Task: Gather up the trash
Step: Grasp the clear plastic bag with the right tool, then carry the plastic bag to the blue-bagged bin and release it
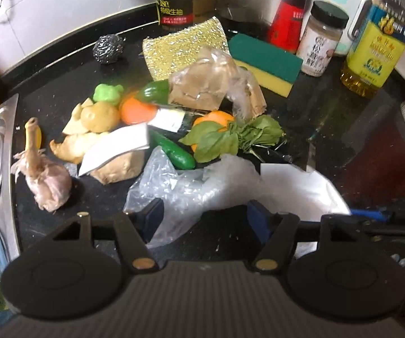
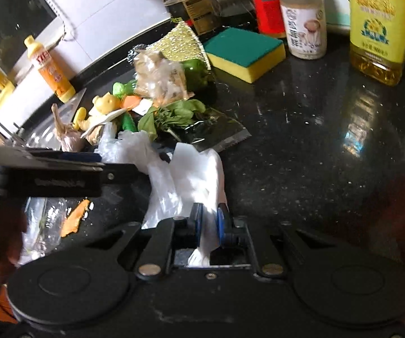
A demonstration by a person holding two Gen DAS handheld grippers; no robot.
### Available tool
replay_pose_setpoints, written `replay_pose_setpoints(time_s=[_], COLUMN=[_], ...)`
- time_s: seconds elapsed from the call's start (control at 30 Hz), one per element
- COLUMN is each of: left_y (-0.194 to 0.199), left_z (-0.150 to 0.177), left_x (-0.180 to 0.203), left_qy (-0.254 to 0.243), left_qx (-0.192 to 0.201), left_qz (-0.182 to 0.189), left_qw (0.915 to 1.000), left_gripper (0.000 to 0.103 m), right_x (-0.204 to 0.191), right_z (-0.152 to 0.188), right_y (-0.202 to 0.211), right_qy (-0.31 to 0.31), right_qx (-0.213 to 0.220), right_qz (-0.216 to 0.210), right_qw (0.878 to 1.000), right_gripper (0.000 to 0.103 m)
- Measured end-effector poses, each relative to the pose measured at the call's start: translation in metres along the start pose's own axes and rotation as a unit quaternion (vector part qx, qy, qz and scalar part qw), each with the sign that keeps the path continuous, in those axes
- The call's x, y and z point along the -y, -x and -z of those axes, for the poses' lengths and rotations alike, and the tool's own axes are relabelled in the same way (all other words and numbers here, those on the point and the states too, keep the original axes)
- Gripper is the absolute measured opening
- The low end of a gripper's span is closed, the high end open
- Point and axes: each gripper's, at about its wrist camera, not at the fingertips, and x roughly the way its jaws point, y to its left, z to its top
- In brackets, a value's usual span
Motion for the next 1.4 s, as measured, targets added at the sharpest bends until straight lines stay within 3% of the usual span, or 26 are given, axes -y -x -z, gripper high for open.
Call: replay_pose_setpoints(time_s=[0.17, 0.27, 0.3, 0.43, 0.57, 0.6, 0.7, 0.73, 0.97, 1.13, 1.23, 1.27, 1.33, 1.4], left_y=[-0.01, -0.011, -0.012, -0.006, 0.019, 0.024, 0.029, 0.026, -0.006, -0.007, -0.006, -0.007, -0.01, -0.011], left_z=[-0.002, -0.002, -0.002, 0.003, 0.011, 0.011, 0.006, 0.003, -0.006, -0.005, -0.003, -0.003, 0.0, 0.005], left_x=[0.019, 0.028, 0.03, 0.022, 0.016, 0.017, 0.026, 0.029, 0.045, 0.043, 0.039, 0.038, 0.033, 0.027], left_qy=[0.001, -0.004, -0.005, 0.015, 0.024, 0.02, -0.011, -0.021, -0.068, -0.066, -0.064, -0.065, -0.062, -0.048], left_qx=[0.013, 0.026, 0.027, 0.024, 0.044, 0.051, 0.074, 0.075, 0.049, 0.046, 0.048, 0.045, 0.038, 0.032], left_qz=[-0.019, -0.03, -0.035, -0.03, -0.008, -0.008, -0.021, -0.025, -0.028, -0.023, -0.017, -0.019, -0.02, -0.013], left_qw=[0.9997, 0.9992, 0.999, 0.9992, 0.9987, 0.9985, 0.997, 0.9966, 0.9961, 0.9965, 0.9966, 0.9967, 0.9972, 0.9983], left_gripper=[0.064, 0.031, 0.025, 0.019, 0.019, 0.024, 0.054, 0.055, 0.055, 0.056, 0.055, 0.052, 0.031, 0.026], right_x=[0.015, 0.016, 0.016, 0.021, 0.03, 0.031, 0.031, 0.031, 0.033, 0.031, 0.029, 0.027, 0.025, 0.02], right_z=[-0.012, -0.018, -0.02, -0.029, -0.037, -0.038, -0.042, -0.043, -0.042, -0.04, -0.043, -0.044, -0.048, -0.052], right_y=[0.0, -0.003, -0.004, -0.006, -0.009, -0.01, -0.013, -0.014, -0.015, -0.014, -0.01, -0.006, 0.003, 0.01], right_qy=[0.006, 0.016, 0.019, 0.03, 0.024, 0.024, 0.027, 0.027, 0.013, 0.008, 0.004, 0.005, 0.0, -0.006], right_qx=[-0.017, -0.03, -0.033, -0.033, -0.036, -0.036, -0.036, -0.036, -0.036, -0.031, -0.021, -0.009, 0.011, 0.026], right_qz=[-0.019, -0.034, -0.037, -0.038, -0.05, -0.053, -0.058, -0.059, -0.063, -0.055, -0.038, -0.028, -0.024, -0.03], right_qw=[1.0, 0.999, 0.999, 0.998, 0.998, 0.998, 0.997, 0.997, 0.997, 0.998, 0.999, 1.0, 1.0, 0.999], right_gripper=[0.012, 0.012, 0.012, 0.012, 0.011, 0.011, 0.011, 0.011, 0.013, 0.016, 0.037, 0.051, 0.054, 0.054])
